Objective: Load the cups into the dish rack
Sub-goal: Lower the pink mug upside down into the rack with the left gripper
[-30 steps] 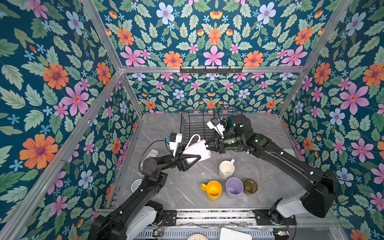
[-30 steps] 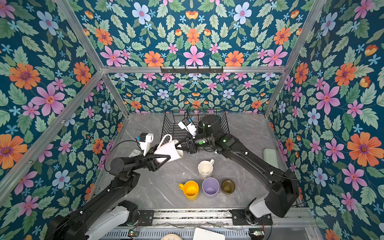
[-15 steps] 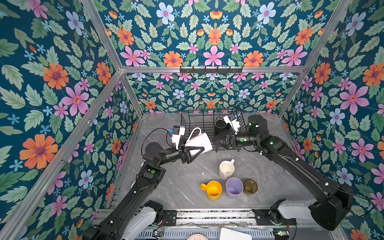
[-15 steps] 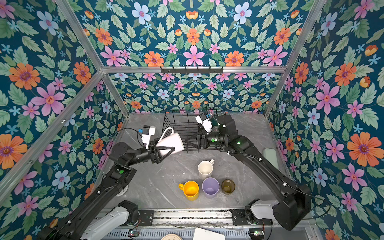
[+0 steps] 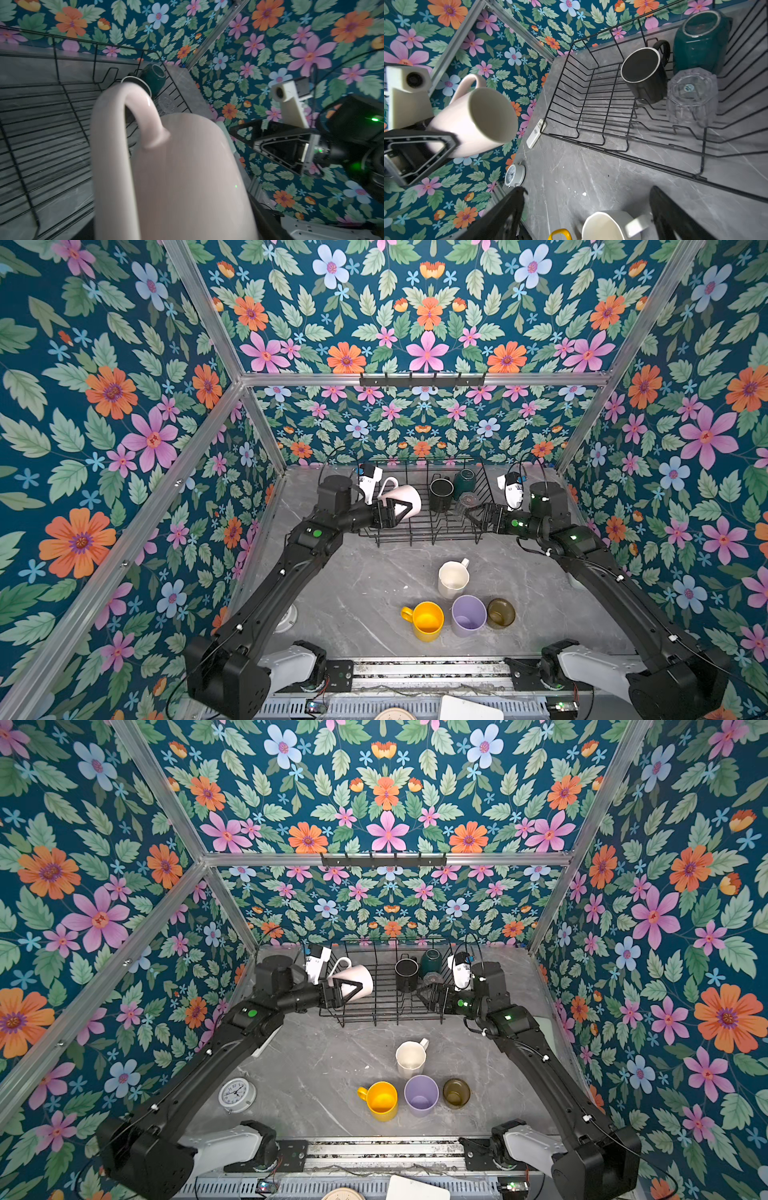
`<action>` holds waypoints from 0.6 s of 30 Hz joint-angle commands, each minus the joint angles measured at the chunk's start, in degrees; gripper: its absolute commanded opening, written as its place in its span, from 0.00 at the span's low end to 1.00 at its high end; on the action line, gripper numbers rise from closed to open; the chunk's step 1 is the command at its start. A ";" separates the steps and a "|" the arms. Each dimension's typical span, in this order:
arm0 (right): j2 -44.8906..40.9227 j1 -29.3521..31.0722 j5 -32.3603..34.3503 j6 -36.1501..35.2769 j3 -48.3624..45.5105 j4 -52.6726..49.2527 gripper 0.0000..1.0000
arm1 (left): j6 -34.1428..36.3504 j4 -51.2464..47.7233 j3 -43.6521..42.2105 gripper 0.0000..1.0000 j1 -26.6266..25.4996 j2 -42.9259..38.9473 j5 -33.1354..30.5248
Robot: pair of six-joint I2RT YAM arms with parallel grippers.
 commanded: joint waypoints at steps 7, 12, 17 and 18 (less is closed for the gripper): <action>-1.41 -0.69 2.46 -1.68 -0.67 -1.61 0.99 | 12.32 -26.38 22.42 0.00 -1.41 19.63 -20.76; -2.22 -0.89 2.97 -2.66 -1.38 -1.69 0.99 | 15.37 -36.68 36.06 0.00 -2.71 29.85 -31.71; -2.96 -0.92 2.82 -3.12 -1.95 -1.78 0.99 | 17.75 -43.54 48.60 0.00 -3.01 39.71 -37.44; -3.22 -0.99 2.82 -3.21 -2.18 -1.87 0.99 | 18.23 -44.49 50.67 0.00 -3.02 41.64 -38.03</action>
